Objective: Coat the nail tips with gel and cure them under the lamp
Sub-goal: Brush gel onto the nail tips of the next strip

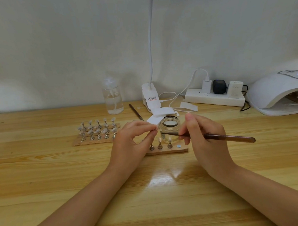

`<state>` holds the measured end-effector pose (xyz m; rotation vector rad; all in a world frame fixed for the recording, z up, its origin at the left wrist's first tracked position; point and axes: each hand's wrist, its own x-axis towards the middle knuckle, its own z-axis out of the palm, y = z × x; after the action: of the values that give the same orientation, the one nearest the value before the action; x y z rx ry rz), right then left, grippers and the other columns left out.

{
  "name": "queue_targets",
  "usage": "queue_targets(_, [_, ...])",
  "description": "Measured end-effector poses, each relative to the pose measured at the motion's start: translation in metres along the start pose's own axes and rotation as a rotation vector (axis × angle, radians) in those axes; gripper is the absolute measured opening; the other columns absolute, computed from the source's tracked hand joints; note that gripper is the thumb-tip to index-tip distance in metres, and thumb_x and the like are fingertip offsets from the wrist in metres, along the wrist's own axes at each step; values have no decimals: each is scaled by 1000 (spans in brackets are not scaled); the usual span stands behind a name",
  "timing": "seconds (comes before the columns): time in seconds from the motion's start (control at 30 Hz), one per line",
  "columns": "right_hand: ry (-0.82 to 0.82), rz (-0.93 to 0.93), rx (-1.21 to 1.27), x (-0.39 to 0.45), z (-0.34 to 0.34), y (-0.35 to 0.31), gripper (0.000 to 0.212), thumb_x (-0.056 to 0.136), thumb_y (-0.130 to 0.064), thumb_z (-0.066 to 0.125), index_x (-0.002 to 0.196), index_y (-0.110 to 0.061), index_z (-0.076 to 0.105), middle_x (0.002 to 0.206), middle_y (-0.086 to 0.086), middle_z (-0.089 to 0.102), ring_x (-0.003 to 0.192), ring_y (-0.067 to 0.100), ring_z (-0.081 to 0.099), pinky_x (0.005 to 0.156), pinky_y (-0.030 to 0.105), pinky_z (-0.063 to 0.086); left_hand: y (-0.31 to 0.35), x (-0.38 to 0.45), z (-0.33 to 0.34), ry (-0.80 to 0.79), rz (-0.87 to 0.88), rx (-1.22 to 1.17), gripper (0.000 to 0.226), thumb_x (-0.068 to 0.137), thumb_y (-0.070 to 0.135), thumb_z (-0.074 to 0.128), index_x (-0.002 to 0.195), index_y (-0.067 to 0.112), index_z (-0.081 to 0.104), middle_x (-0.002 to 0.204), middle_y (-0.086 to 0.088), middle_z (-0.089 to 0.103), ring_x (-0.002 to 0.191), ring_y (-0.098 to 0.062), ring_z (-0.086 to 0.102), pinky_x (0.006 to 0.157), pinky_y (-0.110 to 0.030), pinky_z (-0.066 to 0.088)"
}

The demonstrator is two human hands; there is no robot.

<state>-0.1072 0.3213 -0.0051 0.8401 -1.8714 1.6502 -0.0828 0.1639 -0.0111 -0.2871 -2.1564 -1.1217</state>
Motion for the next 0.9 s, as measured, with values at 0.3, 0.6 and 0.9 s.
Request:
queue_targets(0.3, [-9,-24,-78,-1,2,1,32,90,-33,35,65,-26,54,57,1,55,60,9,55,56,15,43,-2,-1,0,4,9,-6,15,74,3,72,84,15,73,83,9,69,83,-3,63,80,-22,49])
queue_targets(0.6, [-49,-30,-66,-2,2,0,32,90,-31,36,65,-24,55,58,-11,55,61,0,57,58,8,41,-2,-1,0,-3,22,-3,18,73,4,72,83,19,71,83,8,67,83,-3,61,78,-10,44])
queue_targets(0.9, [-36,-38,3,-3,2,-3,34,89,-30,36,61,-25,54,55,-6,54,55,1,55,54,11,40,0,0,0,7,4,8,15,73,4,73,83,15,72,82,4,66,83,-7,61,79,-15,46])
